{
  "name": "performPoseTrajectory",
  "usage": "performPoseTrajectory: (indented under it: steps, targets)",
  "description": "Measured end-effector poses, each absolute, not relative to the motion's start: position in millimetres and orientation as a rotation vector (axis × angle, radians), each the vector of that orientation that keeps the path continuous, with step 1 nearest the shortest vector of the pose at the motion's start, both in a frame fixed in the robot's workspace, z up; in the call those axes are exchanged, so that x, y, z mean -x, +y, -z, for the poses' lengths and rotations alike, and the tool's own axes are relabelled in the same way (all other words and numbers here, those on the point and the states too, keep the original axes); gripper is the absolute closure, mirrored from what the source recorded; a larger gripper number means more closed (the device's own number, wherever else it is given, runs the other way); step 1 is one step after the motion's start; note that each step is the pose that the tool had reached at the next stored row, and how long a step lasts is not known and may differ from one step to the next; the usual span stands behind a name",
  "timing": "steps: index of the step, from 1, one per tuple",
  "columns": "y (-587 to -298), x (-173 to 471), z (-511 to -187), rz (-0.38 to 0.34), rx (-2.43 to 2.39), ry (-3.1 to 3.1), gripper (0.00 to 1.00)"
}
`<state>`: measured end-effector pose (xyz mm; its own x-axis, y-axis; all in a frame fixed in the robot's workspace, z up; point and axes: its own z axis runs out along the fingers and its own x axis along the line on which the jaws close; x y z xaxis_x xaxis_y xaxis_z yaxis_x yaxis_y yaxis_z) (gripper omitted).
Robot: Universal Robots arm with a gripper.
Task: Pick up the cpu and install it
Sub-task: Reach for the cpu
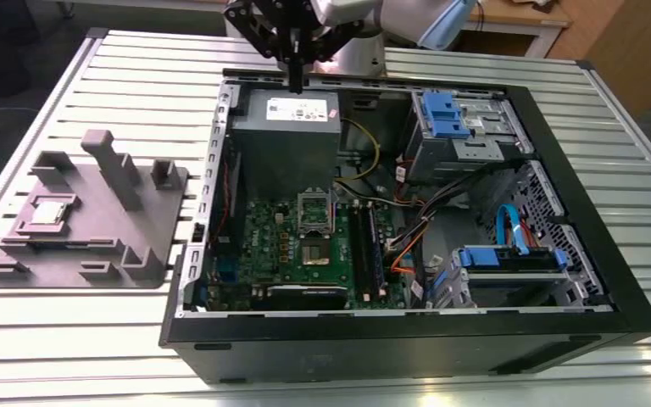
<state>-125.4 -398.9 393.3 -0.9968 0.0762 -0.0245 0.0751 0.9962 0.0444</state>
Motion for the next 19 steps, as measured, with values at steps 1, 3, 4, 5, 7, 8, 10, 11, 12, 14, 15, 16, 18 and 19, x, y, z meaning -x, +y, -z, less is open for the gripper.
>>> performPoseTrajectory:
  steps: [1, 3, 4, 5, 7, 8, 10, 11, 12, 14, 15, 16, 18, 19]
  targets:
    - [-398.9, 126.1, -393.3, -0.068, -0.118, 3.112, 0.90]
    - [-399.0, 127.7, -393.3, -0.068, -0.118, 3.112, 0.90]
    - [-398.9, 128.5, -393.3, -0.068, -0.118, 3.112, 0.90]
    - [-398.9, 129.1, -393.3, -0.068, -0.118, 3.112, 0.90]
    - [-399.0, 131.0, -393.4, -0.068, -0.118, 3.113, 0.90]
    - [-399.0, 132.0, -393.3, -0.068, -0.118, 3.112, 0.90]
    - [-398.9, 134.1, -393.3, -0.068, -0.118, 3.112, 0.90]
    - [-398.9, 135.3, -393.3, -0.068, -0.118, 3.112, 0.90]
    - [-398.9, 136.5, -393.3, -0.068, -0.118, 3.113, 0.90]
    - [-398.9, 138.6, -393.3, -0.068, -0.118, 3.112, 0.90]
    - [-398.9, 139.8, -393.3, -0.068, -0.118, 3.113, 0.90]
    - [-398.9, 141.0, -393.3, -0.068, -0.118, 3.113, 0.90]
    - [-398.9, 143.0, -393.3, -0.068, -0.118, 3.112, 0.90]
    - [-398.9, 144.1, -393.3, -0.068, -0.118, 3.112, 0.90]
